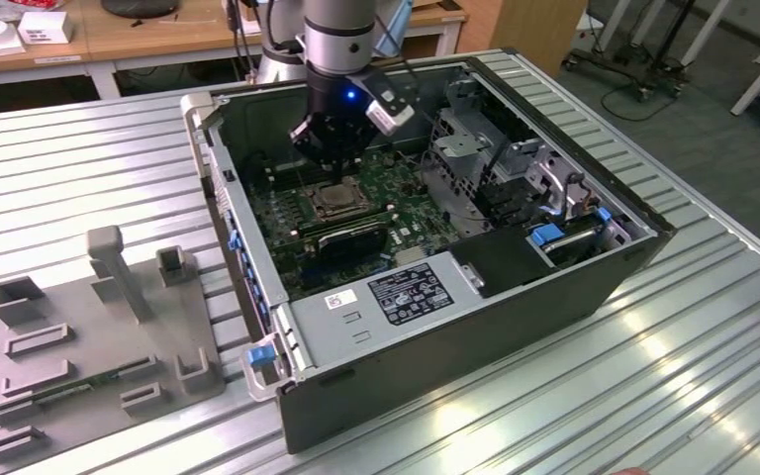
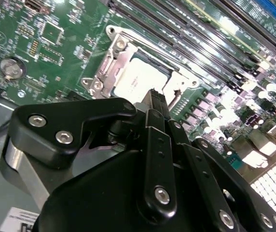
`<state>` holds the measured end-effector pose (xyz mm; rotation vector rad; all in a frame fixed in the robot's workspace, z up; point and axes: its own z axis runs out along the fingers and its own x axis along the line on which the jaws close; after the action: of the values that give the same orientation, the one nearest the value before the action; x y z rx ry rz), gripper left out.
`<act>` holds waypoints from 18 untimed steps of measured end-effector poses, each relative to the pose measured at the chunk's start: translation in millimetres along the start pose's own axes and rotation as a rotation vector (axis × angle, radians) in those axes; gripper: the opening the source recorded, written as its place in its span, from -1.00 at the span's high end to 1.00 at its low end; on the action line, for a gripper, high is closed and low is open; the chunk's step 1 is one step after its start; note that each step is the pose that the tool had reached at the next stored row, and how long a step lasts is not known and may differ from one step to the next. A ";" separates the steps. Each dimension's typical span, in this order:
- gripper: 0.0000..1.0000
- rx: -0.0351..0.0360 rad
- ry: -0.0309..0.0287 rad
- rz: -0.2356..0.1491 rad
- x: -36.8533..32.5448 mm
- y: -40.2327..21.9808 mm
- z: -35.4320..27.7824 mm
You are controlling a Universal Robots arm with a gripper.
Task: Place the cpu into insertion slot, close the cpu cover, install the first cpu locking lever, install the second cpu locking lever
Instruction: 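Install the first cpu locking lever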
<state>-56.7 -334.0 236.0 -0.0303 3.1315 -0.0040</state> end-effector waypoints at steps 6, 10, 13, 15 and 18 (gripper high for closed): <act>0.79 0.0000 -0.0019 0.000 15.4 0.4 0.0; 0.79 -0.0001 -0.0037 0.000 27.5 0.6 0.0; 0.79 0.0001 -0.0051 0.000 36.7 0.8 -0.1; 0.79 0.0000 -0.0062 0.000 42.4 0.9 -0.1; 0.79 0.0002 -0.0080 0.000 49.1 1.0 -0.2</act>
<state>-105.8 -334.0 235.7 -0.0301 3.1235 -0.0041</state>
